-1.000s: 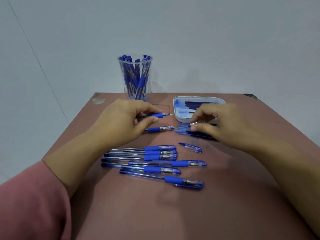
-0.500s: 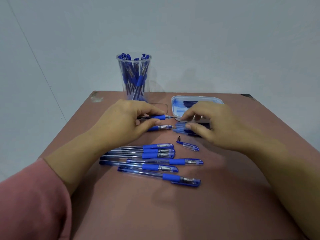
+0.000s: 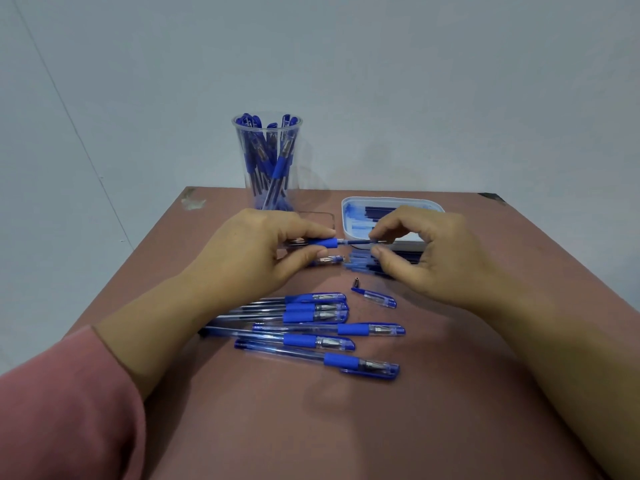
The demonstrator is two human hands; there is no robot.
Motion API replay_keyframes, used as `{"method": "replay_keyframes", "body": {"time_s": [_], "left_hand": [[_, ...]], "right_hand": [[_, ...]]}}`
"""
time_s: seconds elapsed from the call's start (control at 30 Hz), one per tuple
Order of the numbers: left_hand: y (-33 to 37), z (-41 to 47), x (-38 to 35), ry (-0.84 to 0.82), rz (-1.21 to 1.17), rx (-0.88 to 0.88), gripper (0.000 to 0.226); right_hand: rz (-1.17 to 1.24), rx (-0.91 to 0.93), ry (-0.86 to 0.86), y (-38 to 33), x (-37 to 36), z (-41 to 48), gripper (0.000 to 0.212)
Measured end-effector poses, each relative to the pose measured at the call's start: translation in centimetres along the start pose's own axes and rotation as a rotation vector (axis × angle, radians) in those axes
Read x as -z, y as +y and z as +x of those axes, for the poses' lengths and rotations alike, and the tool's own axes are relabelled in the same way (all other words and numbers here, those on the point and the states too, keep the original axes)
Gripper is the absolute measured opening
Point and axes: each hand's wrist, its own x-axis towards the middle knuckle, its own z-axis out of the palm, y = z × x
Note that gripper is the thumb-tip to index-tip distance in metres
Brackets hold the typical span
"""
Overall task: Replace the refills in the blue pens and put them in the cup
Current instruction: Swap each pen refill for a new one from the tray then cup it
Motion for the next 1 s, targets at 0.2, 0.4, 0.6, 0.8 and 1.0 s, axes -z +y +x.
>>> {"method": "replay_keyframes", "body": {"time_s": [0.2,0.4,0.6,0.8,1.0], "left_hand": [[0.1,0.0,-0.1,-0.021,-0.002,0.008,0.027],[0.3,0.0,-0.1,-0.016,-0.032,0.003,0.036],[0.3,0.1,-0.1,-0.037,-0.019,-0.006,0.04],[0.4,0.0,-0.2,-0.036,-0.034,-0.006,0.039],[-1.2,0.1,0.0,-0.007,0.027,0.064,0.027]], "right_hand": [[0.04,0.021,-0.041,-0.3,-0.7,0.4,0.019],[0.033,0.0,-0.003,0.1,0.1,0.1,0.018],[-0.016,0.058,-0.038,0.3,-0.6,0.4,0.021],[-0.027,0.067,-0.068,0.7,-0.2,0.3,0.025],[-0.053,-0.014,0.002,2.2,1.6,0.0,0.017]]}}
